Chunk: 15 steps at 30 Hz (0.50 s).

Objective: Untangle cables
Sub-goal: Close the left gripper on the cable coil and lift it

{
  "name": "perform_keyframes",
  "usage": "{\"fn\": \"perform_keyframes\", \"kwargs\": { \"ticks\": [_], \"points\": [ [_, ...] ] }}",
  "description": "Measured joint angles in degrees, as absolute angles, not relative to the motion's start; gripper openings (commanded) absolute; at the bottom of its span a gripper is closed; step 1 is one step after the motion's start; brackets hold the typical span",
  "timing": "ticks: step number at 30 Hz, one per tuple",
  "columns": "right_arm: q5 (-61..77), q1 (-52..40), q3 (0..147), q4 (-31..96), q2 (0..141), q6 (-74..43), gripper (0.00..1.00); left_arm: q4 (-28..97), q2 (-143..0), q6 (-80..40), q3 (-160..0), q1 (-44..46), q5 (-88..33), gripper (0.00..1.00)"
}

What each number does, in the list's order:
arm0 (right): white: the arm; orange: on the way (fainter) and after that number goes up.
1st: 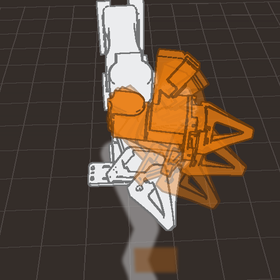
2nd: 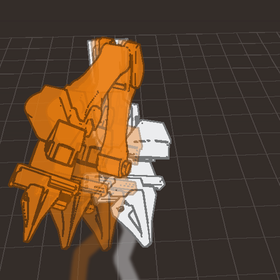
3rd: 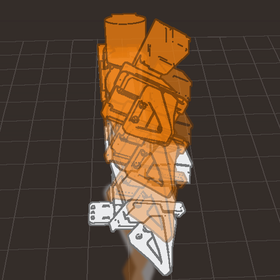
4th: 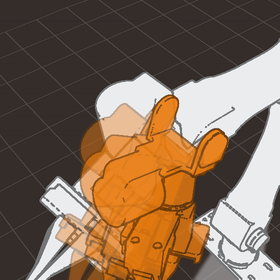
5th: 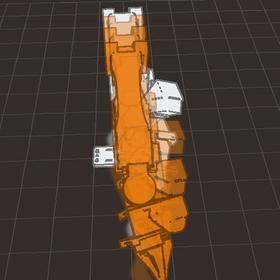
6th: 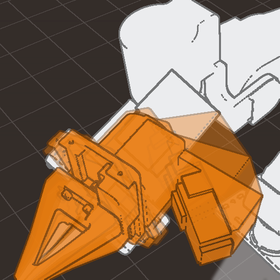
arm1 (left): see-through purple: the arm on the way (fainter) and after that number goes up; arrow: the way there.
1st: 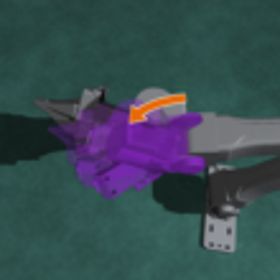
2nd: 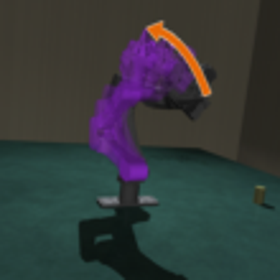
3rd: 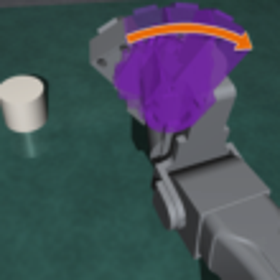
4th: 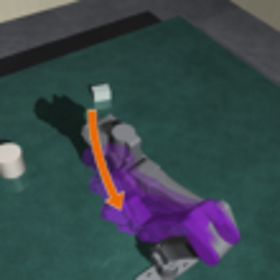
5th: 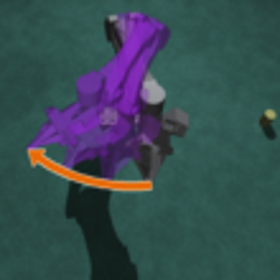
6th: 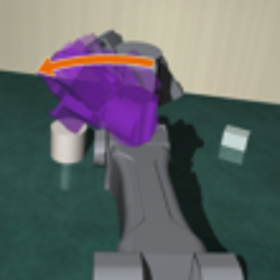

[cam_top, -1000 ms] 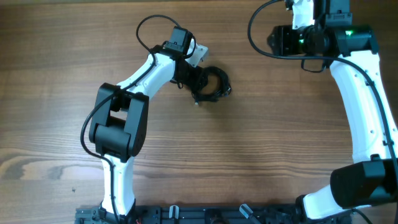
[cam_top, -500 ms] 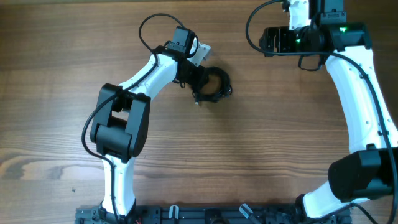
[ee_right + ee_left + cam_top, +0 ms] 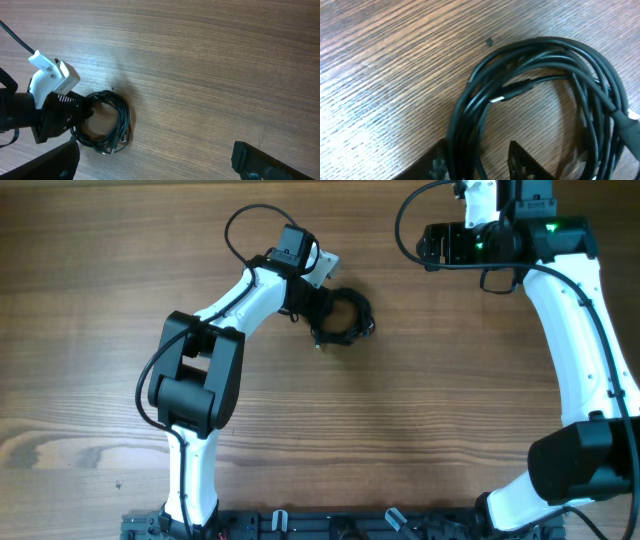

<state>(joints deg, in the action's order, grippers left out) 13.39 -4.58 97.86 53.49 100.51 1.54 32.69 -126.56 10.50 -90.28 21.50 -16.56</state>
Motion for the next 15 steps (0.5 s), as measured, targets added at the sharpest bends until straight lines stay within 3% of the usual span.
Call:
{"fn": "perform_keyframes", "kwargs": {
  "ticks": [5, 15],
  "points": [
    [13.02, -4.58, 97.86, 53.49, 100.51, 1.54, 1.00, 32.71, -126.76, 10.85, -90.28, 21.50, -15.84, 0.06],
    [12.36, -4.58, 97.86, 53.60, 100.51, 1.30, 1.00, 32.80, -126.67, 10.44, -90.28, 21.50, -15.77, 0.04]
  ]
}}
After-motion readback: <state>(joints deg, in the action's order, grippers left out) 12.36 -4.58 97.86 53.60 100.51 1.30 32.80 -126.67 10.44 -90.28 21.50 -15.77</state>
